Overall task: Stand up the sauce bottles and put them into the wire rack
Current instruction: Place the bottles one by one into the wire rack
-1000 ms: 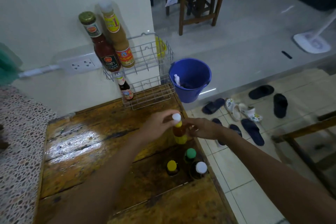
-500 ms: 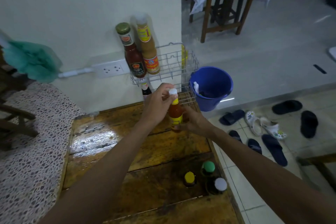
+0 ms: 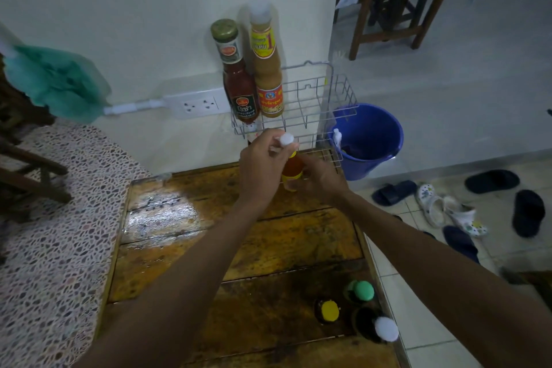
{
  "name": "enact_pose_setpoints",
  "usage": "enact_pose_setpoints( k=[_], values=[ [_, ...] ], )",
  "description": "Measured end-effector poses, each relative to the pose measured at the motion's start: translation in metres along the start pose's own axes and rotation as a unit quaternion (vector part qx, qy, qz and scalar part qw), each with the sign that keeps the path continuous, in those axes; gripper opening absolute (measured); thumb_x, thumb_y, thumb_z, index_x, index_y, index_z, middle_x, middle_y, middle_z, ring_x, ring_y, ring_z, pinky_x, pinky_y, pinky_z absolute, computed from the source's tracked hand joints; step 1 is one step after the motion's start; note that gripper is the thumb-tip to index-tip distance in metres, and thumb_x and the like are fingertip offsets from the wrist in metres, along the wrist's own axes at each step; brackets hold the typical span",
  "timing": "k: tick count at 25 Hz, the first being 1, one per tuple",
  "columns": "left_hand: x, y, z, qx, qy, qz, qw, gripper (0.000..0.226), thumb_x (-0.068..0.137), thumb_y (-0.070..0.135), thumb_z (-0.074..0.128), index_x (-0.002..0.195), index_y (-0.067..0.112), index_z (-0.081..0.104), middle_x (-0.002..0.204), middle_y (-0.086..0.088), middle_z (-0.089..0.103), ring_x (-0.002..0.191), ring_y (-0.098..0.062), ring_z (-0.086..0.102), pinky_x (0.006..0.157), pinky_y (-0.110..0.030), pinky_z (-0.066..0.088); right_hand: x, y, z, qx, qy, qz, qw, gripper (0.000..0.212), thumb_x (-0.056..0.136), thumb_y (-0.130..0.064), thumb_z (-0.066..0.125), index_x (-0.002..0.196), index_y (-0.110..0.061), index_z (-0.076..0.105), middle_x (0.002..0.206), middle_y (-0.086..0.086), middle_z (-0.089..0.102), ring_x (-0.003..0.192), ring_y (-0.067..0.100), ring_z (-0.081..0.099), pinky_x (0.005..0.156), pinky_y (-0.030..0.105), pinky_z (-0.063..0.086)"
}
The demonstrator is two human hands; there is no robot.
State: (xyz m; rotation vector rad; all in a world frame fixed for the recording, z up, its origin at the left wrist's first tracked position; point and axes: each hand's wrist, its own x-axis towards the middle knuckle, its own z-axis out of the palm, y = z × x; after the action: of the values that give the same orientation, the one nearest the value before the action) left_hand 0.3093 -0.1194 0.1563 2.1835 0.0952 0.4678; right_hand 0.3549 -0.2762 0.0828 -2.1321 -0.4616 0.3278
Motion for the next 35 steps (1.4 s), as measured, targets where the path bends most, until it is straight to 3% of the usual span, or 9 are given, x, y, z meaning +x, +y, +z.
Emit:
enact_pose_setpoints(
  k=[3,7,9,12,17,18,21,28,35],
  values=[
    [-0.002,-0.012,0.0,-0.033,-0.03,0.035,0.998,0.045,0.095,0.024,0.075,0.138,0.017,0.065,0.129,-0.002,0.072,0.113,-0.008,0.068,0.091,-0.023,0.059,0.02,0.003,0.0,-0.016,0.048,-0.028,0.998,0.053,0.081,-0.022,0.084,0.127,-0.017,0.059,0.113,-0.006,0.07,0.1,0.014,0.066,0.083,0.027,0.052],
    [-0.007,-0.036,0.007,-0.033,-0.055,0.054,0.996,0.06,0.098,0.014,0.07,0.154,0.017,0.048,0.148,-0.008,0.058,0.13,-0.013,0.061,0.097,-0.013,0.053,0.042,0.004,0.011,-0.054,0.094,-0.059,0.992,0.054,0.084,-0.016,0.08,0.132,-0.009,0.057,0.117,0.009,0.072,0.103,0.024,0.067,0.076,0.011,0.044],
    [-0.007,-0.051,0.013,-0.018,-0.072,0.049,0.996,0.068,0.098,0.016,0.07,0.158,0.019,0.039,0.153,-0.008,0.052,0.134,-0.012,0.056,0.095,-0.008,0.051,0.054,0.01,0.021,-0.06,0.088,-0.05,0.993,0.054,0.085,-0.017,0.079,0.131,-0.008,0.054,0.115,0.013,0.072,0.101,0.028,0.068,0.075,0.025,0.05],
    [-0.003,-0.07,0.021,-0.012,-0.091,0.021,0.996,0.073,0.098,0.017,0.07,0.161,0.018,0.034,0.156,-0.009,0.046,0.138,-0.016,0.053,0.097,-0.021,0.057,0.068,0.026,0.037,-0.068,0.076,-0.023,0.995,0.053,0.084,-0.021,0.08,0.127,-0.008,0.052,0.11,0.013,0.072,0.095,0.031,0.069,0.074,0.038,0.056],
    [0.021,-0.094,0.032,0.025,-0.098,0.005,0.995,0.077,0.097,0.013,0.07,0.162,0.017,0.03,0.154,-0.012,0.042,0.139,-0.025,0.051,0.101,-0.042,0.059,0.093,0.04,0.05,-0.057,0.075,-0.004,0.996,0.051,0.081,-0.019,0.083,0.126,-0.008,0.059,0.112,0.01,0.071,0.099,0.023,0.068,0.077,0.024,0.053],
    [0.026,-0.098,0.034,0.033,-0.1,0.005,0.994,0.077,0.097,0.013,0.071,0.162,0.016,0.029,0.154,-0.013,0.041,0.138,-0.027,0.051,0.102,-0.044,0.058,0.098,0.04,0.051,-0.058,0.078,-0.004,0.995,0.052,0.08,-0.018,0.084,0.126,-0.008,0.061,0.112,0.011,0.07,0.1,0.024,0.067,0.08,0.027,0.055],
    [0.039,-0.107,0.038,0.046,-0.113,0.003,0.992,0.076,0.096,0.011,0.071,0.161,0.015,0.031,0.152,-0.015,0.044,0.132,-0.028,0.057,0.103,-0.044,0.057,0.114,0.044,0.055,-0.05,0.09,0.02,0.994,0.058,0.076,-0.018,0.087,0.127,-0.009,0.062,0.113,0.012,0.069,0.101,0.028,0.067,0.084,0.036,0.055],
    [0.044,-0.116,0.037,0.047,-0.142,-0.003,0.989,0.077,0.098,0.001,0.065,0.163,0.018,0.028,0.149,-0.012,0.053,0.133,-0.023,0.057,0.102,-0.029,0.051,0.125,0.05,0.055,-0.028,0.101,0.053,0.993,0.064,0.074,-0.012,0.088,0.131,-0.011,0.058,0.114,0.011,0.073,0.102,0.025,0.069,0.081,0.031,0.053],
    [0.045,-0.119,0.036,0.043,-0.147,-0.008,0.988,0.078,0.097,0.001,0.066,0.163,0.02,0.028,0.152,-0.01,0.053,0.138,-0.025,0.055,0.108,-0.037,0.052,0.126,0.06,0.058,-0.042,0.099,0.033,0.994,0.071,0.074,-0.022,0.089,0.136,-0.011,0.055,0.115,0.014,0.073,0.102,0.03,0.071,0.084,0.046,0.059]
  ],
)
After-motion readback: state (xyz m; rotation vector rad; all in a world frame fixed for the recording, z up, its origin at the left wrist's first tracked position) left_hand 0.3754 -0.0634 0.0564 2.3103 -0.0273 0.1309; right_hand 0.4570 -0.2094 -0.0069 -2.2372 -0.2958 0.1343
